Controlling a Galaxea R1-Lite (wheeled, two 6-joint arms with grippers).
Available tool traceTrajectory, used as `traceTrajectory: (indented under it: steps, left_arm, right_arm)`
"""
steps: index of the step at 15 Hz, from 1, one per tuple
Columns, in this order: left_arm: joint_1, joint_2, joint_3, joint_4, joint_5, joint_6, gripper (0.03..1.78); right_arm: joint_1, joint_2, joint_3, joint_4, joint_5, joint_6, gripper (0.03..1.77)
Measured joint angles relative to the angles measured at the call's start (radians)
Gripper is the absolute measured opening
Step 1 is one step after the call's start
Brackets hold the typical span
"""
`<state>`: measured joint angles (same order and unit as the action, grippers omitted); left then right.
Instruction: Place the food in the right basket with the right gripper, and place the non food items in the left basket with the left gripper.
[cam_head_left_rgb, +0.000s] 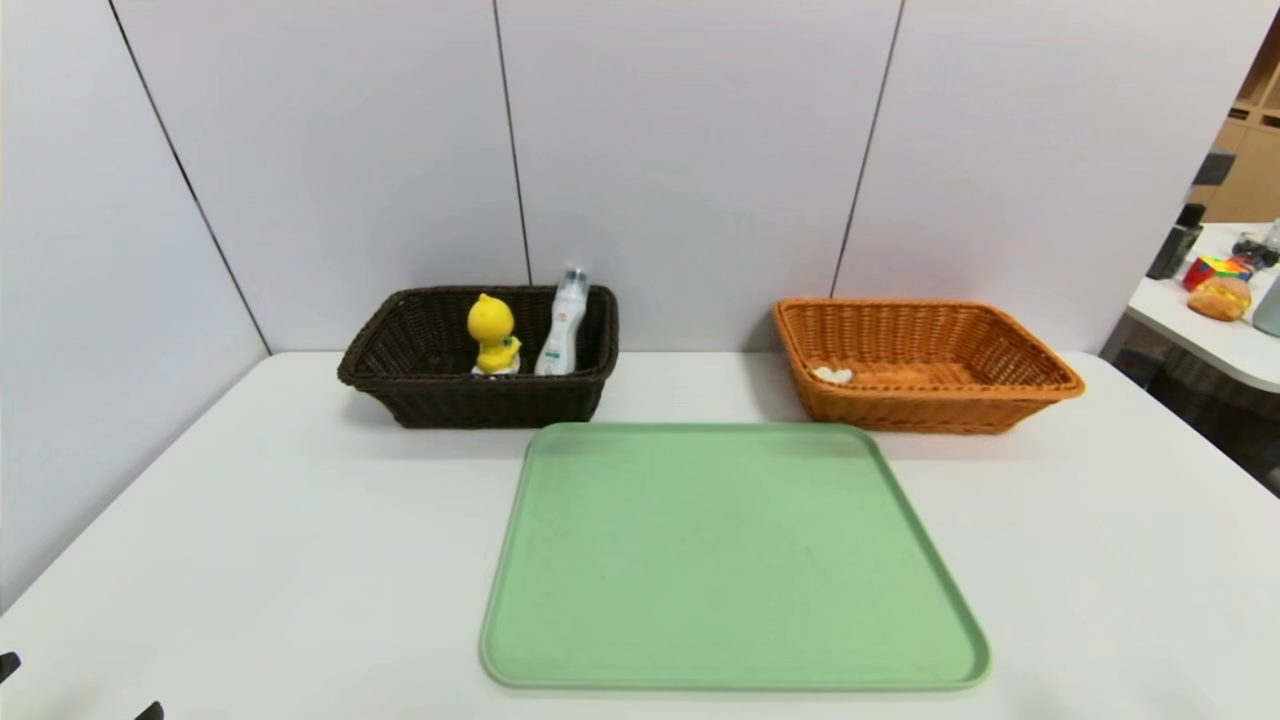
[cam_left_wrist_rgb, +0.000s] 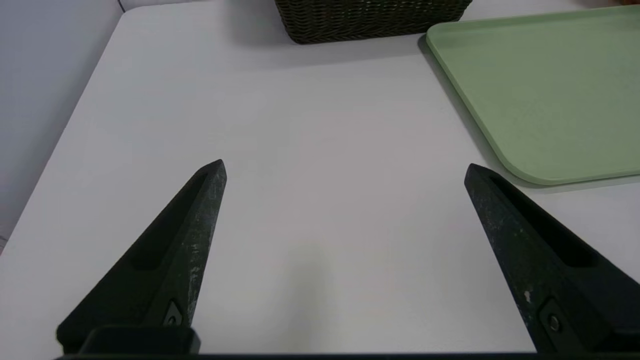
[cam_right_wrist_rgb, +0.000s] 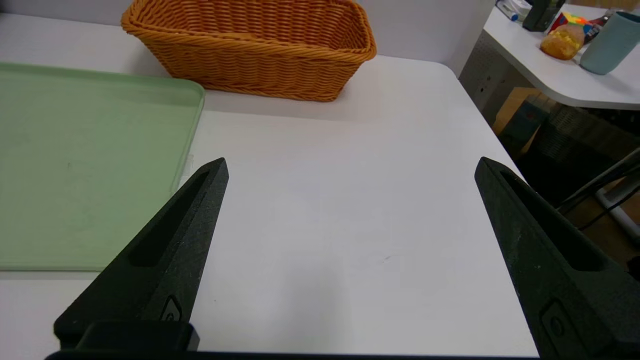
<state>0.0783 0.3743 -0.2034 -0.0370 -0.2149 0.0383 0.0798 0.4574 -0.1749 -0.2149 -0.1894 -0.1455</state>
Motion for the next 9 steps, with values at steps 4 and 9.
traceTrajectory:
  steps: [4,9]
  left_arm:
    - [0.011,-0.059,0.017,0.000,-0.007,0.000,1.69]
    - [0.002,-0.107,0.016,0.025,-0.083,-0.013,1.69]
  right_arm:
    - [-0.031,-0.069,0.038,0.000,0.000,-0.002,1.70]
    - [-0.043,-0.138,0.069,0.040,0.024,-0.004,1.70]
